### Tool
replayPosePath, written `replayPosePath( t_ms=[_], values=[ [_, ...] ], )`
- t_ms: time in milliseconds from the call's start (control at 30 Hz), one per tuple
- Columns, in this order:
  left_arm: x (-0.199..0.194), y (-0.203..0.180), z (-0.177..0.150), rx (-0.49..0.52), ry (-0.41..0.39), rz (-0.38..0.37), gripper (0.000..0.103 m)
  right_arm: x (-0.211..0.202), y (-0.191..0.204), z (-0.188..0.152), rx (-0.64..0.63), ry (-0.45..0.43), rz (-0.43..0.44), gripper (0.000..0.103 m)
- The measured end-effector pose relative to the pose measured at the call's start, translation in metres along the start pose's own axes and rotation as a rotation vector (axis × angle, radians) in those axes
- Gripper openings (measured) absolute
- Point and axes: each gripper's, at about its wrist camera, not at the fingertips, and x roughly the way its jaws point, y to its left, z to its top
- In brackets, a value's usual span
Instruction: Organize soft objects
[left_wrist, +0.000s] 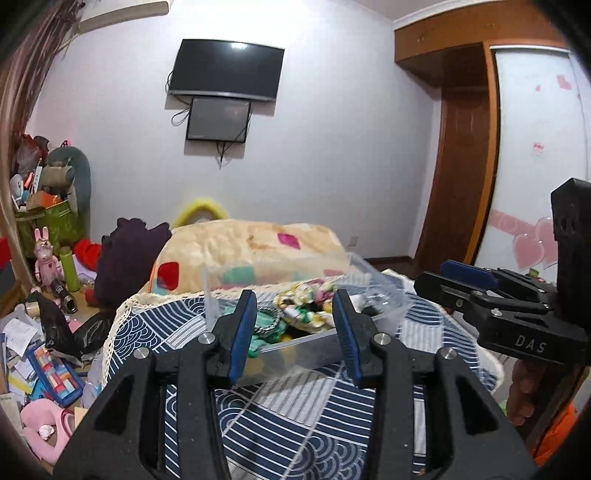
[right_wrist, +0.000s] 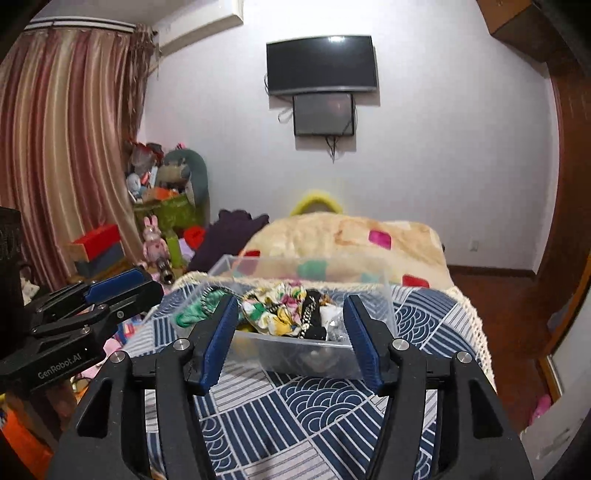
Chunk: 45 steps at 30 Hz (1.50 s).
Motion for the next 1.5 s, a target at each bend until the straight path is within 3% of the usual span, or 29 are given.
replayPosePath(
  t_ms=[33, 100, 333, 400, 600, 1500],
  values=[
    [-0.005, -0.002, 0.001, -0.002, -0.007, -0.010, 0.046, -0.005, 0.001, 0.001, -0.002, -0.016, -0.001, 0.058],
    [-0.013, -0.004, 0.000, -0.008, -0.020, -0.018, 0.053, -0.014, 0.003, 0.001, -0.004, -0.046, -0.012, 0.083],
    [-0.033, -0.009, -0.005, -0.004, -0.067, 0.005, 0.077, -0.031, 0.009, -0.002, -0.008, -0.128, -0.045, 0.102],
    [-0.036, -0.008, -0.007, -0.012, -0.077, 0.010, 0.090, -0.034, 0.010, -0.004, -0.012, -0.147, -0.061, 0.103],
    [-0.047, -0.012, -0.011, 0.010, -0.118, 0.045, 0.101, -0.040, 0.011, -0.011, -0.014, -0.160, -0.054, 0.103],
    [-0.051, -0.019, -0.018, 0.052, -0.132, 0.063, 0.103, -0.044, 0.007, -0.021, 0.023, -0.153, -0.047, 0.103]
  ],
)
